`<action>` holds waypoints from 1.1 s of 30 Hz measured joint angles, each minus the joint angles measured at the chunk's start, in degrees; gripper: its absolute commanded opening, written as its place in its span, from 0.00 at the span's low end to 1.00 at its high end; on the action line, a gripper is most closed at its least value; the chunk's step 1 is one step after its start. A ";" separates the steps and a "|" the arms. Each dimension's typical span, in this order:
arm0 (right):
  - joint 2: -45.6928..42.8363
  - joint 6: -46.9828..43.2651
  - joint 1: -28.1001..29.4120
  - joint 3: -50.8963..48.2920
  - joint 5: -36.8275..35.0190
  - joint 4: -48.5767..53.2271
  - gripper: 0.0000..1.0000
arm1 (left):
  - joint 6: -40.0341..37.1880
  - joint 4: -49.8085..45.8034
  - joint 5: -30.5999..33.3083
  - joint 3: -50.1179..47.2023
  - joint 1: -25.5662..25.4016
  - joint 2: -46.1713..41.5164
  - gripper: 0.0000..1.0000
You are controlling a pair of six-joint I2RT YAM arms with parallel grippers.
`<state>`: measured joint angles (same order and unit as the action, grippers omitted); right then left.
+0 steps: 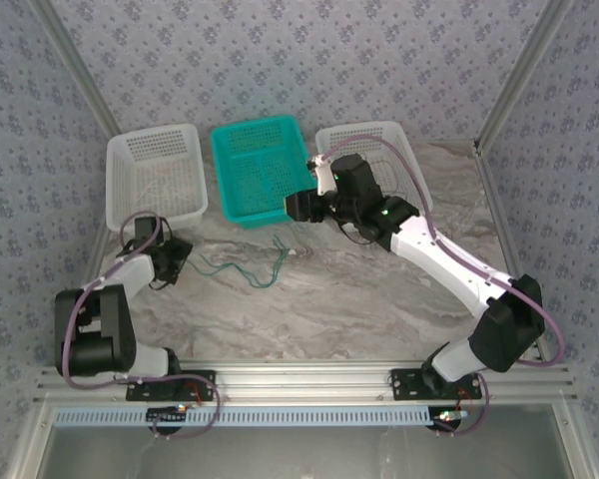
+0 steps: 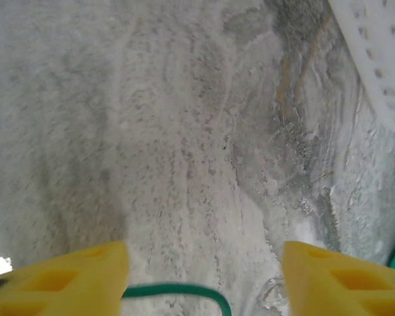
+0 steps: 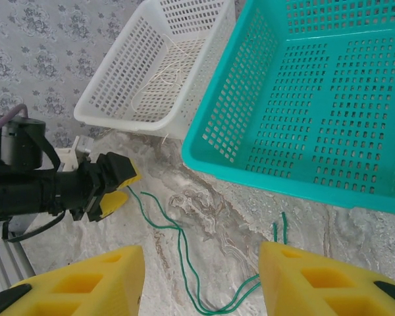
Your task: Untangle the cables
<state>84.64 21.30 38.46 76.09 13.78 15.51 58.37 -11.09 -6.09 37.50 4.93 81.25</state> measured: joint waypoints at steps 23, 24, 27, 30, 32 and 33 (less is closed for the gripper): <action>0.94 -0.83 0.02 0.00 0.48 -0.20 0.57 | -16.68 -12.87 -8.07 9.99 -2.34 -18.86 0.00; 1.42 -0.83 0.13 0.00 0.76 -0.37 0.59 | -17.31 -13.53 -8.37 10.86 -3.17 -19.41 0.00; 3.52 -1.88 1.51 0.00 1.73 -1.42 0.65 | -19.17 -15.10 -9.75 14.45 -6.29 -20.04 0.00; 5.92 -4.50 4.76 -1.11 2.01 -5.88 0.78 | -20.24 -14.84 -11.85 16.79 -9.01 -20.04 0.00; 8.17 -6.67 7.54 -2.89 2.62 -10.14 0.89 | -20.92 -13.57 -13.49 17.22 -10.67 -20.04 0.00; 9.29 -7.78 8.57 -3.50 3.02 -11.98 0.90 | -21.18 -13.22 -14.01 17.25 -11.23 -20.02 0.00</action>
<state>93.93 13.52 47.03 72.60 16.80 3.53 37.19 -24.32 -20.10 54.74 -6.31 61.23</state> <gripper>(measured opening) 0.861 0.043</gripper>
